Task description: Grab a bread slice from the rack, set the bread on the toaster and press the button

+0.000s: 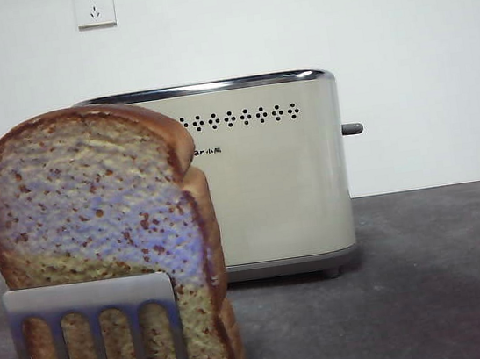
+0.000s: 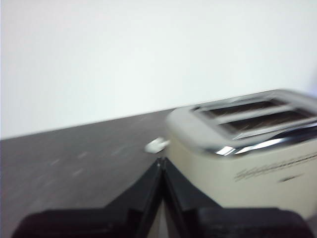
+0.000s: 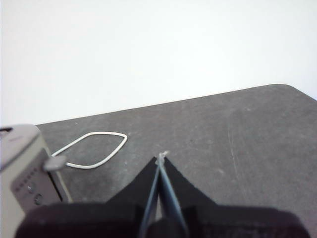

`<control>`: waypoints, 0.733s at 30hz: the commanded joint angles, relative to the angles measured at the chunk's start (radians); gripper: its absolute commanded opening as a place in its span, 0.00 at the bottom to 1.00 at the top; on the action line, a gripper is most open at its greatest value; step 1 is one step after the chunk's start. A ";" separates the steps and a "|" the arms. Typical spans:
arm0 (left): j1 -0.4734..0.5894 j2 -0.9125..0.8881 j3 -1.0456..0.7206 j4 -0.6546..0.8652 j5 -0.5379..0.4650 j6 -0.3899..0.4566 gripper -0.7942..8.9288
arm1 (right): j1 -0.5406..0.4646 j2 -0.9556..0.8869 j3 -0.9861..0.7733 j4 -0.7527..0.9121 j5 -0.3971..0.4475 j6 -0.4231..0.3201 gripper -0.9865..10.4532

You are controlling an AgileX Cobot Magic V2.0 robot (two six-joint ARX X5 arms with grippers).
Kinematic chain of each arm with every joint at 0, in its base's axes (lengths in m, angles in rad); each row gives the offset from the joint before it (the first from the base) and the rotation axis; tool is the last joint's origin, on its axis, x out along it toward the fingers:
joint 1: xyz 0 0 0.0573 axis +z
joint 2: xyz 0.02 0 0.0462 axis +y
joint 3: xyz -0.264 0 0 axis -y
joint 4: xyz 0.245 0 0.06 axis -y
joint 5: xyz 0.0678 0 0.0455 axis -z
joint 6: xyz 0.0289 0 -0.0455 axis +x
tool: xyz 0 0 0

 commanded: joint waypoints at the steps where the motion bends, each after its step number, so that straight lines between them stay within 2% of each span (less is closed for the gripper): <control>1: -0.036 0.045 0.087 -0.050 0.063 0.022 0.07 | 0.000 0.040 0.085 -0.047 -0.025 -0.026 0.08; 5: -0.124 0.090 0.170 -0.100 0.067 0.058 0.07 | 0.000 0.119 0.206 -0.133 -0.088 -0.097 0.08; 8: -0.205 0.116 0.209 -0.143 0.067 0.102 0.07 | 0.000 0.185 0.288 -0.186 -0.166 -0.164 0.08; 11: -0.301 0.156 0.255 -0.223 0.068 0.198 0.07 | 0.000 0.253 0.360 -0.243 -0.241 -0.262 0.08; 14: -0.402 0.211 0.312 -0.329 0.067 0.314 0.07 | 0.000 0.317 0.420 -0.308 -0.291 -0.328 0.08; 17: -0.497 0.278 0.384 -0.435 0.067 0.435 0.07 | 0.000 0.378 0.467 -0.374 -0.320 -0.361 0.08; 22: -0.621 0.430 0.552 -0.659 0.061 0.607 0.07 | 0.000 0.460 0.509 -0.441 -0.325 -0.375 0.08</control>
